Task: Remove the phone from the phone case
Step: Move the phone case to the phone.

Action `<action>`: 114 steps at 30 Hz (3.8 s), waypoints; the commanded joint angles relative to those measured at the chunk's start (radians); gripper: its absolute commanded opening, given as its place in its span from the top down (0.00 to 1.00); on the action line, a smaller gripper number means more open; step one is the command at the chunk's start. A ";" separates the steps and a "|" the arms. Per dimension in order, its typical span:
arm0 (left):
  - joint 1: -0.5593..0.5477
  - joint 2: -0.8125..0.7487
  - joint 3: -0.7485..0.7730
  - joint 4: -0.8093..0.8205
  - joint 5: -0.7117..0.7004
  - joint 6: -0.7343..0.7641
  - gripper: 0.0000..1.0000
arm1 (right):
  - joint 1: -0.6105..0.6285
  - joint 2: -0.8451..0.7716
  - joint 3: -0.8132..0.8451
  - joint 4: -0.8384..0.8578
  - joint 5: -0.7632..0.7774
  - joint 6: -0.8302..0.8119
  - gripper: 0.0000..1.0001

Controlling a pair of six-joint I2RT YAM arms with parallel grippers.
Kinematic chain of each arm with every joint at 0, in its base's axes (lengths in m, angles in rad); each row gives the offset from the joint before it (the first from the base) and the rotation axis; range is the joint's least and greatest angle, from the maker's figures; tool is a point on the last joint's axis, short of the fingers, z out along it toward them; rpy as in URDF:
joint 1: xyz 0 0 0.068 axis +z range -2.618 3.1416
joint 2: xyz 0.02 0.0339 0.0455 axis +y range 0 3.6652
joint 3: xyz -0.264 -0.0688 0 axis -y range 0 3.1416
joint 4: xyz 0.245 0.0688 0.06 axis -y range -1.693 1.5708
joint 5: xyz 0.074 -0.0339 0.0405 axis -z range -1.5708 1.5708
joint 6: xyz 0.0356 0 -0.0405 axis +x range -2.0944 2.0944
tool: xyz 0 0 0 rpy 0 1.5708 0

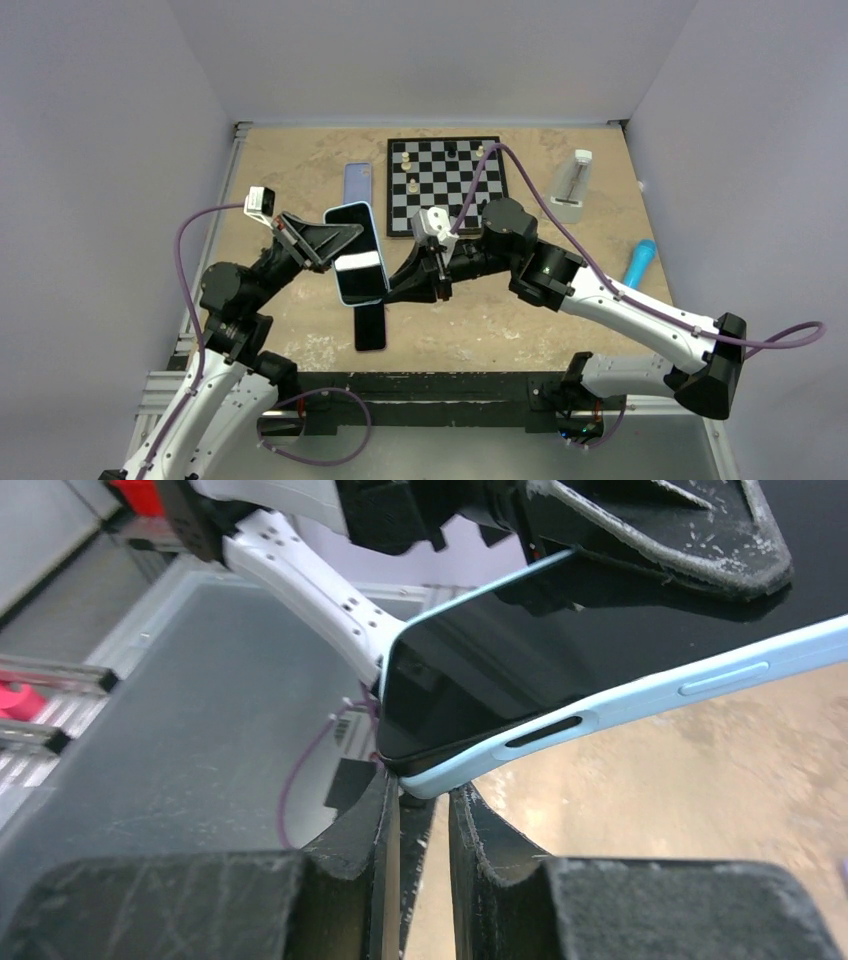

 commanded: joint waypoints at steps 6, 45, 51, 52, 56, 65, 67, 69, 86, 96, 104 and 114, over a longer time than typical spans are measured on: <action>-0.046 0.037 0.005 0.096 0.197 -0.144 1.00 | -0.017 0.115 0.062 0.025 0.638 -0.189 1.00; -0.046 -0.329 0.016 -0.510 -0.428 0.494 1.00 | -0.084 0.293 -0.320 1.003 -0.012 1.290 0.60; -0.045 -0.323 0.004 -0.459 -0.449 0.485 1.00 | -0.067 0.282 -0.357 1.020 -0.002 1.287 0.67; -0.046 -0.322 0.000 -0.442 -0.450 0.484 1.00 | -0.061 0.282 -0.363 1.023 0.002 1.284 0.67; -0.046 -0.309 -0.007 -0.388 -0.449 0.477 1.00 | -0.043 0.287 -0.370 1.026 0.014 1.279 0.67; -0.046 -0.322 -0.018 -0.392 -0.458 0.477 1.00 | -0.041 0.277 -0.358 0.998 0.026 1.264 0.66; -0.046 -0.325 -0.019 -0.392 -0.466 0.482 1.00 | -0.041 0.257 -0.362 0.954 0.033 1.235 0.65; -0.046 -0.317 -0.019 -0.384 -0.461 0.481 1.00 | -0.041 0.240 -0.360 0.919 0.035 1.214 0.65; -0.046 -0.309 -0.052 -0.324 -0.414 0.428 1.00 | -0.035 0.301 -0.329 1.004 0.026 1.251 0.66; -0.046 -0.276 -0.140 -0.152 -0.305 0.257 1.00 | -0.037 0.335 -0.295 0.969 0.012 1.233 0.65; -0.046 -0.270 -0.157 -0.102 -0.191 0.191 1.00 | -0.076 0.337 -0.264 0.934 -0.015 1.224 0.64; -0.045 -0.185 -0.115 -0.081 -0.040 0.163 1.00 | -0.108 0.304 -0.169 0.729 -0.043 1.099 0.61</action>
